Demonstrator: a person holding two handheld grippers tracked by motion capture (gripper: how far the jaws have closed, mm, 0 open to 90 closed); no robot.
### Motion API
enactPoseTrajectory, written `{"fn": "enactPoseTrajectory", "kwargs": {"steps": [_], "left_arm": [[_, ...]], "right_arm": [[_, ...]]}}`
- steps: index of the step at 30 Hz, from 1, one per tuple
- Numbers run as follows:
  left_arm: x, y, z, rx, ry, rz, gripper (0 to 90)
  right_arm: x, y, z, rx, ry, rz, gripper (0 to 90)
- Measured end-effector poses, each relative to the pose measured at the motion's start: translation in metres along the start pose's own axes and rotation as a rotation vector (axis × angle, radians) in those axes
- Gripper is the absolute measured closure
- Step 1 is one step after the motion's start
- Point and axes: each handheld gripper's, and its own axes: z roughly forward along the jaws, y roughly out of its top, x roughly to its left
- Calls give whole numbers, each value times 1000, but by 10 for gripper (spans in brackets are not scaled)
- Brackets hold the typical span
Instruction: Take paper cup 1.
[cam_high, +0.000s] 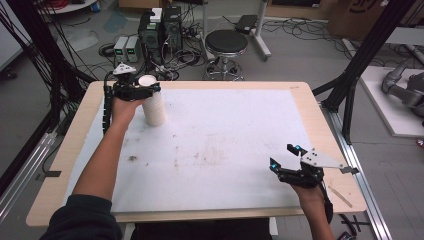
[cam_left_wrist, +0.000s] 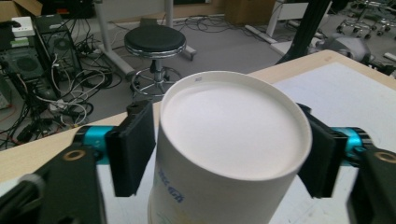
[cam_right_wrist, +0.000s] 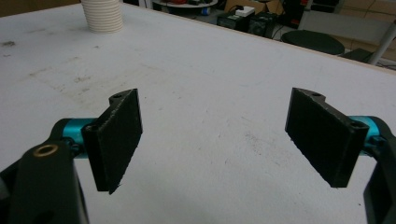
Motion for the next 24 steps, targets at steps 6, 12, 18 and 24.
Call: {"fn": "enactPoseTrajectory", "kwargs": {"steps": [6,12,18,24], "left_arm": [[-1,1,-2,-19,1,1,330],[-1,10,-10,-46,-9,-4,334],[-3,34,-29,-122,-15,-11,344],[-7,55,-55,-209,-26,-2,353]], "right_arm": [[1,0,1,3,3,0,193],[1,0,2,6,7,-1,193],[1,1,3,4,10,2,193],[2,2,2,3,14,2,193]]}}
